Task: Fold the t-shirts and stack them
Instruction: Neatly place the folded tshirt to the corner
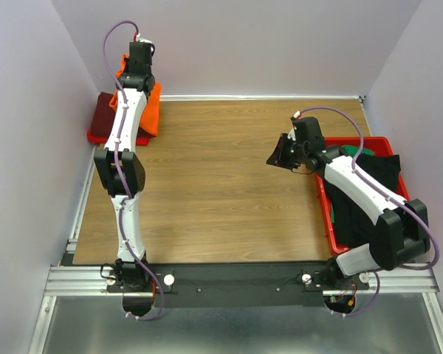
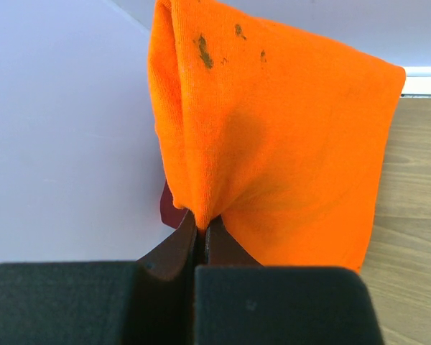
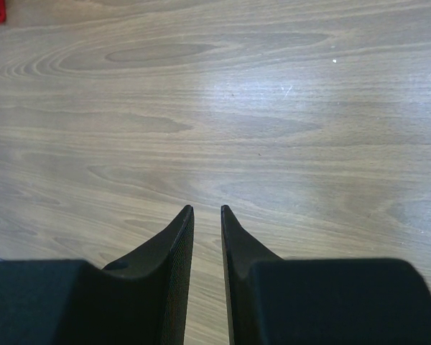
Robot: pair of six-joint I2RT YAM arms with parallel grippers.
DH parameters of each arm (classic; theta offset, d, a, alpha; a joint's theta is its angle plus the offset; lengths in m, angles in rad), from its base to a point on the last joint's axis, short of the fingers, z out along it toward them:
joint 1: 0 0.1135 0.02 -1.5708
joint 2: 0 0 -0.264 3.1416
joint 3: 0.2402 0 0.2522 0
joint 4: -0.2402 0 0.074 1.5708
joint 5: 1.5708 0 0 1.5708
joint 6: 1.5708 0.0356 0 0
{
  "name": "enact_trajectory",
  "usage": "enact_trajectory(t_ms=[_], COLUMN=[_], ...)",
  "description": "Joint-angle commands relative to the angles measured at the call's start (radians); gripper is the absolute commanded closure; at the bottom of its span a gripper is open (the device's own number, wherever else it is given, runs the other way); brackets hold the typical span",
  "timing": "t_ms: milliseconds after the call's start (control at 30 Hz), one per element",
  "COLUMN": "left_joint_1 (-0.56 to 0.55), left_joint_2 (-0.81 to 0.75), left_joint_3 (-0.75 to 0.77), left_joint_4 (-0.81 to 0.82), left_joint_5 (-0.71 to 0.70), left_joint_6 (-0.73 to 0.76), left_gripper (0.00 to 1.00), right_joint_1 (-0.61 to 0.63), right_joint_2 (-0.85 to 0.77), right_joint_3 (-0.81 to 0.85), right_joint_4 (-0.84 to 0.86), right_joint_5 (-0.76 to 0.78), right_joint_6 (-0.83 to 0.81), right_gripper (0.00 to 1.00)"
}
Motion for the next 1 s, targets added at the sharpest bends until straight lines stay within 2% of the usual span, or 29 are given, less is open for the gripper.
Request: enact_trajectory(t_ms=[0,233,367,400,433,467,533,567,633,700,833,867,967], left_joint_1=[0.021,0.05,0.073,0.076,0.081,0.082,0.091,0.098,0.104,0.104,0.105,0.104,0.102], left_joint_2=[-0.047,0.009,0.032,0.045,0.049,0.066,0.097,0.132,0.16,0.161,0.047,0.033,-0.009], left_joint_3=[0.038,0.032,0.0,-0.028,-0.049,-0.081,-0.076,-0.027,0.036,0.059,-0.058,-0.075,-0.077], left_joint_4=[0.027,0.049,0.118,0.141,0.2,0.22,0.236,0.209,0.169,0.148,0.22,0.23,0.216], left_joint_5=[0.015,0.03,0.02,-0.011,-0.043,-0.109,-0.157,-0.161,-0.157,-0.166,-0.18,-0.177,-0.102], left_joint_6=[0.017,0.021,0.037,0.047,0.047,0.047,0.019,0.001,-0.073,-0.11,-0.179,-0.211,-0.251], left_gripper=[1.0,1.0,1.0,0.96,0.86,0.79,0.58,0.38,0.08,0.06,0.05,0.03,0.02], right_joint_1=[0.015,0.023,0.029,0.03,0.03,0.032,0.032,0.032,0.035,0.033,0.033,0.033,0.035], right_joint_2=[0.025,0.056,0.076,0.079,0.082,0.084,0.082,0.076,0.072,0.068,0.047,0.045,0.029], right_joint_3=[0.036,0.049,0.054,0.056,0.054,0.054,0.048,0.046,0.04,0.037,0.026,0.02,0.008], right_joint_4=[-0.032,-0.032,-0.032,-0.032,-0.032,-0.032,-0.033,-0.033,-0.033,-0.033,-0.032,-0.032,-0.029], right_joint_5=[0.031,0.034,0.032,0.031,0.029,0.029,0.028,0.029,0.032,0.032,0.031,0.032,0.035], right_joint_6=[0.004,-0.004,-0.01,-0.013,-0.014,-0.016,-0.024,-0.025,-0.034,-0.039,-0.042,-0.042,-0.039], right_gripper=[0.72,0.72,0.72,0.72,0.72,0.72,0.72,0.72,0.72,0.72,0.72,0.72,0.72])
